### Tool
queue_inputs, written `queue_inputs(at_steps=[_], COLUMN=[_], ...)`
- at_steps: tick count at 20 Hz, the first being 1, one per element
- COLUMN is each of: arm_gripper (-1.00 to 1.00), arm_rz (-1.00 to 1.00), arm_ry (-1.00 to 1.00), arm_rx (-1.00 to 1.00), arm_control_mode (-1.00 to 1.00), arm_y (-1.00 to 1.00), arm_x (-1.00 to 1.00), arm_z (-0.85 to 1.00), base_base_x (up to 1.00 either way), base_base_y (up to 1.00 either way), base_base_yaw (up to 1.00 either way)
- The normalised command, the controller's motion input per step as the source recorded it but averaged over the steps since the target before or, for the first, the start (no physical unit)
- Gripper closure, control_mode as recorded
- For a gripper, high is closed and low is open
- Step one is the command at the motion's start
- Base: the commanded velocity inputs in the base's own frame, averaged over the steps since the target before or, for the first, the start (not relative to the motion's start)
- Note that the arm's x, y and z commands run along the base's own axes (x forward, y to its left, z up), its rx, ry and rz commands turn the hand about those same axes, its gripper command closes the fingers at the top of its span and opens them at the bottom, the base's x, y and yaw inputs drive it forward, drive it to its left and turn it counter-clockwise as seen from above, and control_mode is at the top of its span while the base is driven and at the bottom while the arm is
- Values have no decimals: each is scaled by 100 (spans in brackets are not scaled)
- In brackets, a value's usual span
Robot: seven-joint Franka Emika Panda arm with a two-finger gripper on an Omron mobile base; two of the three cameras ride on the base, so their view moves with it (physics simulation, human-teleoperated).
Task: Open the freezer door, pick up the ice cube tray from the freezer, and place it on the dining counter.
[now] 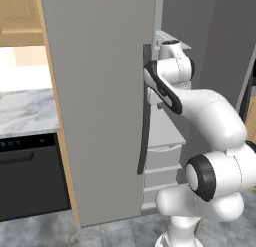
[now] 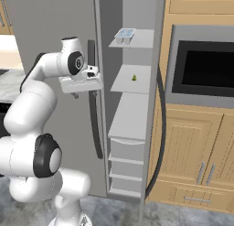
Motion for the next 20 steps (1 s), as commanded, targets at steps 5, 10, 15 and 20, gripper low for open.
queue_inputs(at_steps=[5, 10, 15, 20], arm_gripper=[-100, -100, -100, -100], arm_rz=[0, 0, 0, 0], arm_ry=[0, 0, 0, 0], arm_rx=[0, 0, 0, 0], arm_control_mode=[100, 100, 100, 100], arm_y=[0, 0, 0, 0], arm_x=[0, 0, 0, 0], arm_z=[0, 0, 0, 0], base_base_x=[33, 54, 43, 54], base_base_y=[1, 0, 0, 0], base_base_yaw=[-1, -1, -1, 0])
